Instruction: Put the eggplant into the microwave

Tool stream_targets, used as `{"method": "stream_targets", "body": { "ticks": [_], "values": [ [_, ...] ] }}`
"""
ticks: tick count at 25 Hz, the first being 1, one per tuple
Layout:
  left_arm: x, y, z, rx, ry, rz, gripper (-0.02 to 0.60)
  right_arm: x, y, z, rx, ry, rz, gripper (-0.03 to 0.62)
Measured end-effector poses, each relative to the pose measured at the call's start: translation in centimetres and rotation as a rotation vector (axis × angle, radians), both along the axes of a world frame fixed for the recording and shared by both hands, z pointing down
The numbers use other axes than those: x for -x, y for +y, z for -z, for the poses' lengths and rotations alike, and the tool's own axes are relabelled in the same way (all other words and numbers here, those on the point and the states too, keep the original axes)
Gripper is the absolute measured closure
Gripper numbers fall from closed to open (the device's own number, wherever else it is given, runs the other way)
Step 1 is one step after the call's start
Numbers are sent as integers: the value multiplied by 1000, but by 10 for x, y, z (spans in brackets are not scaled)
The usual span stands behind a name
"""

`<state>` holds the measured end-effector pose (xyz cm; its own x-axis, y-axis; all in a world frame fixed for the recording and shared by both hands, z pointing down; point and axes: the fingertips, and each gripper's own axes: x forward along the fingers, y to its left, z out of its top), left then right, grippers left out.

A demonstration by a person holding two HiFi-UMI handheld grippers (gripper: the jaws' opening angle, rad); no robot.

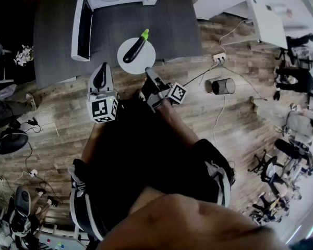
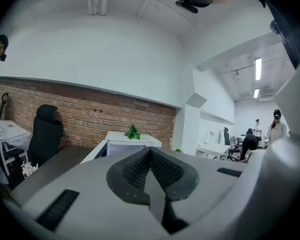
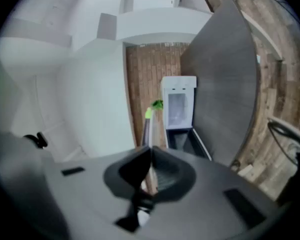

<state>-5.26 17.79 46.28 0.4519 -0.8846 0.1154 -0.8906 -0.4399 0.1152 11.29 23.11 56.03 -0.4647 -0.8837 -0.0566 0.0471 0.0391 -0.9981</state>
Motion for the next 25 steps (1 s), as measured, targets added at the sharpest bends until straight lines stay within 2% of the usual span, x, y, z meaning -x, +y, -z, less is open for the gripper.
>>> {"method": "stream_targets", "body": {
  "ticks": [12,25],
  "values": [
    [5,0,3,4,5,-3,545,6,-1,6,-24,22,15,557],
    [30,-11,10,-10,9,-41,545,26,-10,4,-13,20,-33,557]
  ]
}}
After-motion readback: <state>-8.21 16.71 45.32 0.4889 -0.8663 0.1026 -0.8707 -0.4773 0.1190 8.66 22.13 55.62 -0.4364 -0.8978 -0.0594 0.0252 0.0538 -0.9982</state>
